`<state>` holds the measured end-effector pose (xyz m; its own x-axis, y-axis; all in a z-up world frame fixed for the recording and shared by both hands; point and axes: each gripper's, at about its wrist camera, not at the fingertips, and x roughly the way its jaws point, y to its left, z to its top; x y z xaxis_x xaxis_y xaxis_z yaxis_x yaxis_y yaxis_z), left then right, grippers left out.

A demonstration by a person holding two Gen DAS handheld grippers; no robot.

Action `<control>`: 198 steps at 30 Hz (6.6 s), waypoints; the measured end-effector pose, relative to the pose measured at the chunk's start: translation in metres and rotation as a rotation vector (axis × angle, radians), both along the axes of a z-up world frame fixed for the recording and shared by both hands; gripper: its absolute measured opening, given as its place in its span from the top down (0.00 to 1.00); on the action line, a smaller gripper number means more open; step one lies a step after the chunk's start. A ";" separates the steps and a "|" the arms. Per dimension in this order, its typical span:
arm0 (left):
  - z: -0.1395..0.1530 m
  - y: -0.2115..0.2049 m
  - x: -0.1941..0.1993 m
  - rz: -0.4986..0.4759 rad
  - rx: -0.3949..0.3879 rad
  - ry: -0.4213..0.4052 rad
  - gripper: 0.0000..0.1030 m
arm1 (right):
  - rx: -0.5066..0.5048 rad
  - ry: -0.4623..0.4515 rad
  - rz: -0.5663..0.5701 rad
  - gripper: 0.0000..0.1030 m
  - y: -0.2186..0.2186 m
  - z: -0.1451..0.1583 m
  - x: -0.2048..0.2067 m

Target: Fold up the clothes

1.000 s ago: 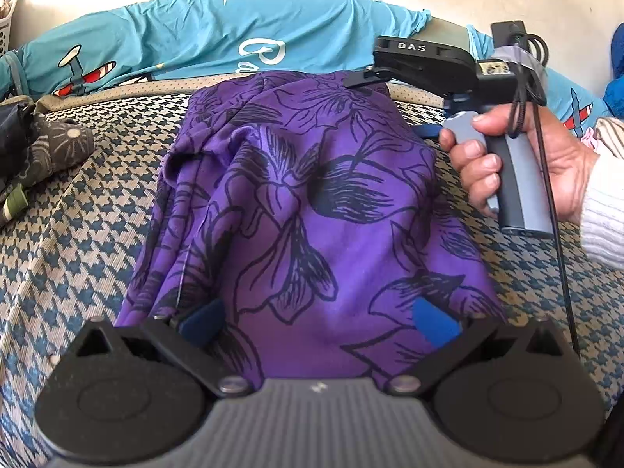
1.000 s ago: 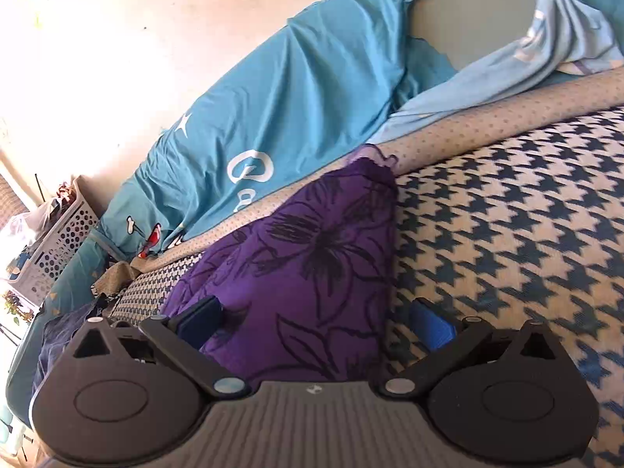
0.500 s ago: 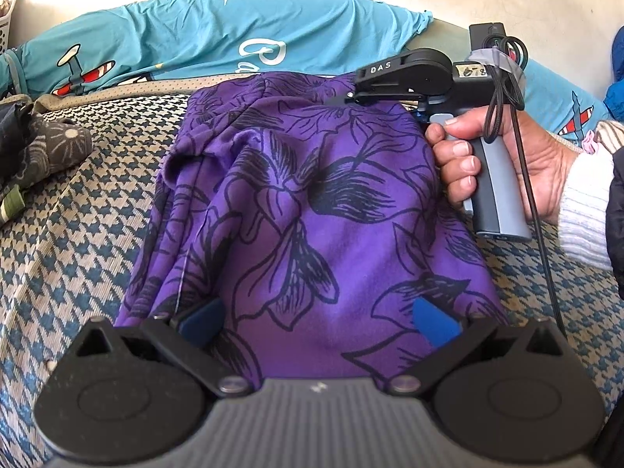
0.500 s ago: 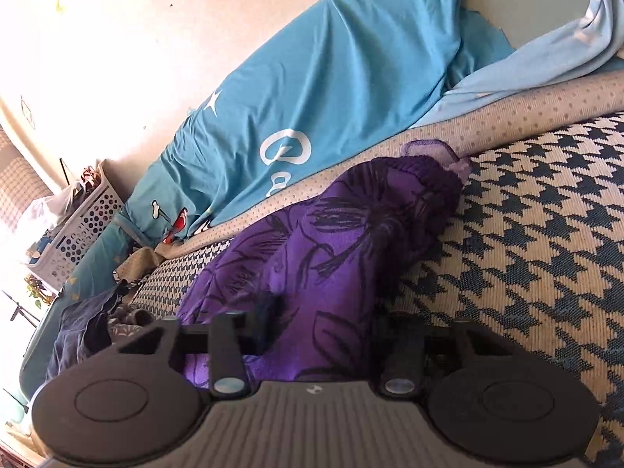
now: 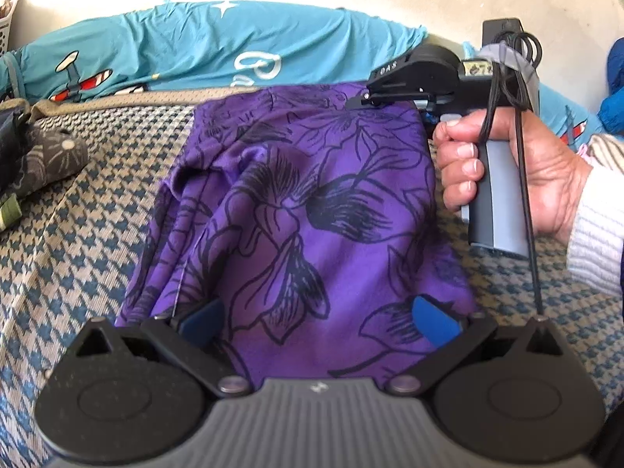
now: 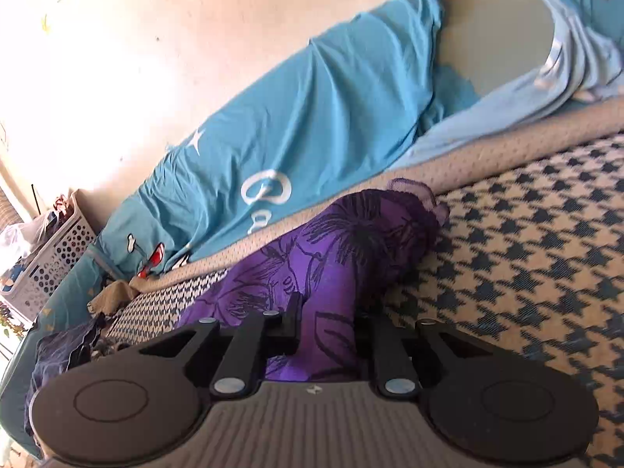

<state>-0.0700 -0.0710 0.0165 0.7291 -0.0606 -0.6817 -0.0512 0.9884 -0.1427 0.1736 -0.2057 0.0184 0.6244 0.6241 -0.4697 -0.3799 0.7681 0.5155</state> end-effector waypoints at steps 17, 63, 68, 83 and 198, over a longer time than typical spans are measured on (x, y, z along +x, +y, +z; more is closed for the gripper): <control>0.015 -0.030 -0.014 -0.174 -0.031 -0.068 0.00 | -0.063 -0.044 -0.315 0.92 -0.111 0.024 -0.023; 0.003 0.052 -0.036 0.144 -0.065 0.025 0.00 | -0.170 -0.068 -0.011 0.62 -0.074 0.033 -0.083; 0.002 0.057 -0.033 0.154 -0.087 0.025 0.00 | -0.283 -0.124 0.066 0.56 -0.039 0.029 -0.088; -0.004 0.065 -0.029 0.178 -0.116 0.038 0.00 | -0.708 -0.265 0.132 0.45 0.025 -0.009 -0.089; -0.002 0.096 -0.080 0.134 -0.282 0.156 0.00 | -0.744 -0.370 0.441 0.46 0.055 -0.012 -0.377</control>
